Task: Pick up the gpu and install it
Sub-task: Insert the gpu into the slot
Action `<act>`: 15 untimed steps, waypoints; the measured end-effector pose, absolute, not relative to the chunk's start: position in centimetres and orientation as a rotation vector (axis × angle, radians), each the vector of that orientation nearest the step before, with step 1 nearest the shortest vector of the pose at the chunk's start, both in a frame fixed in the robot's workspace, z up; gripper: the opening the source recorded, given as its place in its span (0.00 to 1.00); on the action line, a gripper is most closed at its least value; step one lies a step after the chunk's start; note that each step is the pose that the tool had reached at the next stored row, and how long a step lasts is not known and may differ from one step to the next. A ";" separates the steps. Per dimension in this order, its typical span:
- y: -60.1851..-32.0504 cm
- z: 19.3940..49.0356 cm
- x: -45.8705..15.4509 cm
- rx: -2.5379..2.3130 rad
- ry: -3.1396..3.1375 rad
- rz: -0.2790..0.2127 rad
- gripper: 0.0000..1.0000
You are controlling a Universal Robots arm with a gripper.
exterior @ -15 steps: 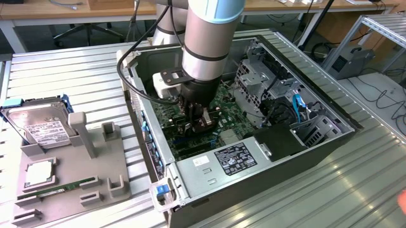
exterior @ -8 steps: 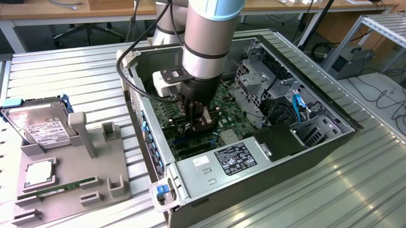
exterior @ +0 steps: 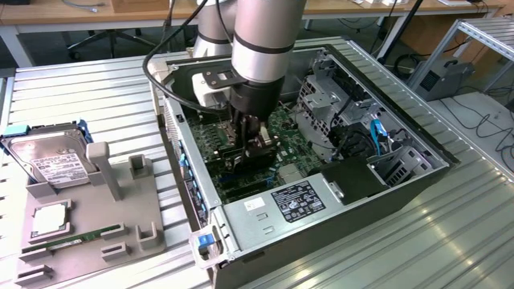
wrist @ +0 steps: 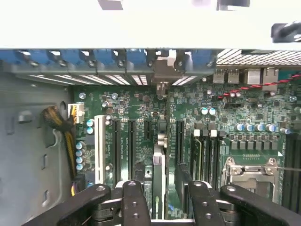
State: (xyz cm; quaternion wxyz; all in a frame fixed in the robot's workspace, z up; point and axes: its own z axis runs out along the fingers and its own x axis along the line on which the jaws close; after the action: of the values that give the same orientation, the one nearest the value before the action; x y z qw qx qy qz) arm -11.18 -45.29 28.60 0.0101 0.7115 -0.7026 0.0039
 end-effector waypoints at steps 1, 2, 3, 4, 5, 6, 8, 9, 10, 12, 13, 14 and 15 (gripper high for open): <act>-45.2 28.6 -11.1 2.222 -2.193 0.012 0.38; -45.2 28.6 -10.9 2.224 -2.188 0.010 0.38; -45.2 28.6 -10.7 2.227 -2.183 0.007 0.32; -45.2 28.6 -10.4 2.229 -2.179 0.005 0.25; -45.2 28.6 -10.1 2.230 -2.175 0.002 0.19; -45.2 28.6 -9.7 2.232 -2.170 -0.001 0.19; -45.1 28.6 -8.8 2.234 -2.161 -0.009 0.11; -45.1 28.6 -8.6 2.234 -2.159 -0.011 0.11; -45.1 28.6 -8.4 2.234 -2.157 -0.013 0.11; -45.1 28.6 -8.4 2.234 -2.157 -0.013 0.11; -45.1 28.6 -8.4 2.234 -2.157 -0.013 0.11; -45.1 28.6 -8.4 2.234 -2.157 -0.013 0.11; -45.1 28.6 -8.4 2.234 -2.157 -0.013 0.11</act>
State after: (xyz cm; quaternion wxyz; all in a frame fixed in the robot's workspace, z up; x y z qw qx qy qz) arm -8.36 -45.09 28.61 0.0181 0.7193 -0.6944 -0.0042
